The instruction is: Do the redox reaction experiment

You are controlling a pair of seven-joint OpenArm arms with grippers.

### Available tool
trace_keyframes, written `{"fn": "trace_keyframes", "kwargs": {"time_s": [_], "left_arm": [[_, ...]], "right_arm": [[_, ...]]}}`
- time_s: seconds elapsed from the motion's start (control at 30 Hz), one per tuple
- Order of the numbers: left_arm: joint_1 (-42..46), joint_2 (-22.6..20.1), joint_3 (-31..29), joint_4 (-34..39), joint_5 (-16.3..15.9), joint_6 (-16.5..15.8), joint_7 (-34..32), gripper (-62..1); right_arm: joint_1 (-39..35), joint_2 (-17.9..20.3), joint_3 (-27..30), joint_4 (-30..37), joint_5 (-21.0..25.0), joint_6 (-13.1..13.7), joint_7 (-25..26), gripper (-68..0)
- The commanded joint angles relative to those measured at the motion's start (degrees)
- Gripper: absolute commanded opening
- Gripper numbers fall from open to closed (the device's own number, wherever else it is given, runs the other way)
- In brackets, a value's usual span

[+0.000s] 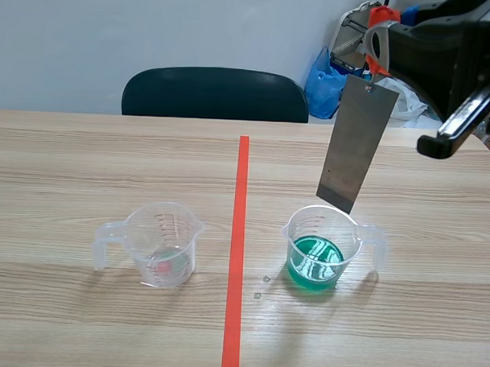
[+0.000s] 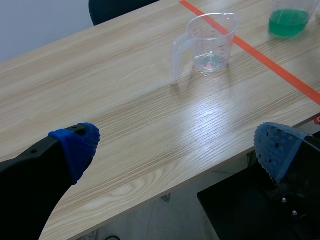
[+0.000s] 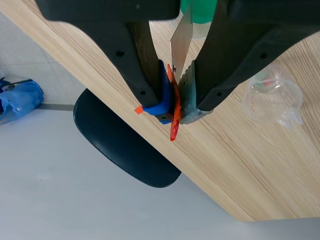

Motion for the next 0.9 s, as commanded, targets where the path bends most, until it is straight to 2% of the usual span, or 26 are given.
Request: {"fn": "trace_keyframes", "kwargs": {"time_s": [0.0,0.53,0.7,0.87], "left_arm": [[0.04,0.15,-0.28,0.7,-0.42,0.04,-0.87,1.4],[0.04,0.15,-0.28,0.7,-0.48,0.04,-0.87,1.4],[0.04,-0.55,-0.26,0.7,-1.62,0.02,-1.51,1.4],[0.04,-3.74,-0.15,0.7,-4.92,-0.2,-1.38,1.4]], "right_arm": [[0.63,0.44,0.46,0.98,0.61,-0.2,1.03,-66.9],[0.63,0.44,0.46,0.98,0.61,-0.2,1.03,-66.9],[0.63,0.44,0.46,0.98,0.61,-0.2,1.03,-66.9],[0.63,0.44,0.46,0.98,0.61,-0.2,1.03,-66.9]]}}
